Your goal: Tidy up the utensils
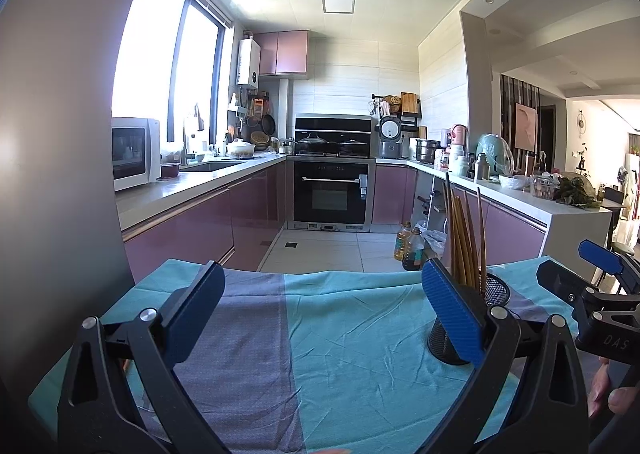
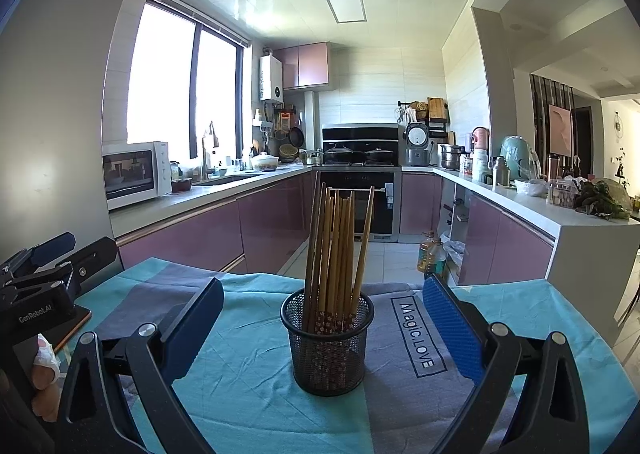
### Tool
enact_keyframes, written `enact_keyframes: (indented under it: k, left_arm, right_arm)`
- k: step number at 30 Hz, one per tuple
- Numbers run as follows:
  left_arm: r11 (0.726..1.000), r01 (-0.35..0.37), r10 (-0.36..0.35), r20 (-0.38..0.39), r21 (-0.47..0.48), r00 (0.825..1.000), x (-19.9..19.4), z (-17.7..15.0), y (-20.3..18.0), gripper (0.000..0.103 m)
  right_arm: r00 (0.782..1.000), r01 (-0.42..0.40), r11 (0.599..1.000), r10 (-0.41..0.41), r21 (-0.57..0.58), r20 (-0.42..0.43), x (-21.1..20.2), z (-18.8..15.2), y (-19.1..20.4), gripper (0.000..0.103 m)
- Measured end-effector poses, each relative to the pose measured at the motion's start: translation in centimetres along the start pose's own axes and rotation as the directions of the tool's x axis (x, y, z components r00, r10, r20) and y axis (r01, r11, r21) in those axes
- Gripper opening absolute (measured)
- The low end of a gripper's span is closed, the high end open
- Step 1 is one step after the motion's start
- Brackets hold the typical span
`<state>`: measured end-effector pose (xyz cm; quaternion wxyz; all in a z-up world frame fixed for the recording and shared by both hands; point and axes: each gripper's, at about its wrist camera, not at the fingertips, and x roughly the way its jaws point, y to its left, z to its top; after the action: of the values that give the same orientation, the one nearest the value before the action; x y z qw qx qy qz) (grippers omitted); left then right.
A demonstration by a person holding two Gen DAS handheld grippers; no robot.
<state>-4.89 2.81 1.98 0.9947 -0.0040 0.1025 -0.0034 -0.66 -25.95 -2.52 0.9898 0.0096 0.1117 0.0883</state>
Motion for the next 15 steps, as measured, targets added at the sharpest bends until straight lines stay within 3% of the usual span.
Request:
enact_keyframes:
  k: [15]
  left_arm:
    - [1.0, -0.003, 0.003, -0.001, 0.001, 1.0, -0.08, -0.22, -0.02, 0.097]
  right_arm:
    - [1.0, 0.002, 1.0, -0.002, -0.004, 0.002, 0.09, -0.04, 0.07, 0.097]
